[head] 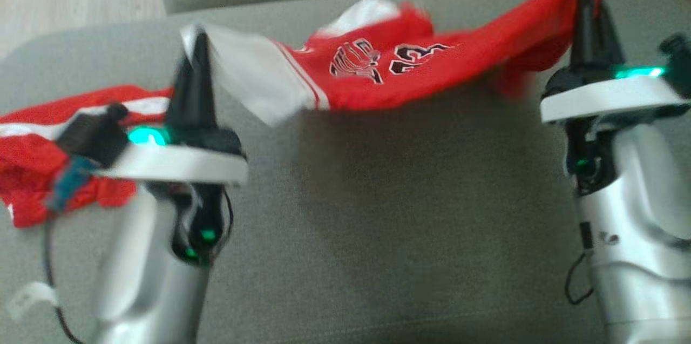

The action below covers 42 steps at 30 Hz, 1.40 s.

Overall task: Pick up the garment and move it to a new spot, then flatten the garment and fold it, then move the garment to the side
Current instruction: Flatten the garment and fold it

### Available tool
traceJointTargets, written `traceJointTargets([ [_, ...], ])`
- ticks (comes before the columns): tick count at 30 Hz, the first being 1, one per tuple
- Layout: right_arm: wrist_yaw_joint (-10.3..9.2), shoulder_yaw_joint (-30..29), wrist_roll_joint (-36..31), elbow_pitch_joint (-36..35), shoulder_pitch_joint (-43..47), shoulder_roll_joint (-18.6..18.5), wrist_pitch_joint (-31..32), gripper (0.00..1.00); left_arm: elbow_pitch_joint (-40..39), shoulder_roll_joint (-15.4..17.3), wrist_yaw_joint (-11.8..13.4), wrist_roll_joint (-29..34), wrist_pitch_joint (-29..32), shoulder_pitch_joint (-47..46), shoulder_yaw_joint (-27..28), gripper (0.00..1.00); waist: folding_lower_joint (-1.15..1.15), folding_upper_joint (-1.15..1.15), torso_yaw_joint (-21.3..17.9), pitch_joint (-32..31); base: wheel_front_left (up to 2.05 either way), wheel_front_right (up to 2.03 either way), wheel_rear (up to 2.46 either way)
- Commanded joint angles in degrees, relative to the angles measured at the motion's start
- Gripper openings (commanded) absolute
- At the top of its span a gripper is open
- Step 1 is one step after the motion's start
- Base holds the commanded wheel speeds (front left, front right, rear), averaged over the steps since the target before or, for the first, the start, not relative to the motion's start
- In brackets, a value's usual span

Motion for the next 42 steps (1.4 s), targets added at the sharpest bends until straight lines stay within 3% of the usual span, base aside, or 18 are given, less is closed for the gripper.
traceJointTargets([
  [1,-0.04,1.56,0.18,-5.09,-0.42,-0.47,0.72,0.00,-4.07,0.67,-0.33,-1.43,-0.70,-4.88,2.49,0.00,0.00,0.00,-0.11,-2.18,0.00,0.00,0.00],
  [6,-0.04,1.67,0.54,-17.34,0.04,-1.47,3.83,0.00,-12.50,0.67,1.39,-7.61,-0.25,-8.72,4.23,0.00,0.00,0.00,-0.41,-5.70,0.00,0.00,0.00],
  [12,-0.04,-1.32,0.12,-28.64,2.50,0.16,8.13,0.00,-23.84,0.67,7.18,-14.20,1.14,-10.24,5.08,0.00,0.00,0.00,-0.58,-7.20,0.00,0.00,0.00],
  [19,-0.04,-5.44,-0.25,-33.69,4.30,1.42,16.83,0.00,-25.54,1.34,11.05,-15.73,6.25,-12.76,4.20,0.00,0.00,0.00,-0.51,-5.54,0.00,0.00,0.00],
  [24,-0.04,-7.38,1.05,-25.91,-4.32,1.47,21.14,0.00,-16.41,3.94,11.06,-15.18,10.57,-23.07,4.26,0.00,0.00,0.00,-1.17,1.50,0.00,0.00,0.00],
  [29,-0.04,-10.11,-0.48,-8.93,-22.58,1.48,21.17,0.00,-0.72,7.44,8.42,-11.90,11.24,-39.91,3.78,0.00,0.00,0.00,-0.74,10.64,0.00,0.00,0.00],
  [36,-0.04,-10.92,-4.35,10.57,-47.58,-2.40,8.29,0.00,17.06,8.58,4.15,-8.56,3.42,-62.04,4.28,0.00,0.00,0.00,2.48,19.30,0.00,0.00,0.00],
  [42,-0.04,-10.26,-1.03,21.73,-53.42,-6.11,-0.90,0.00,24.67,6.03,0.03,-8.19,0.19,-66.65,3.46,0.00,0.00,0.00,5.45,22.71,0.00,0.00,0.00],
])
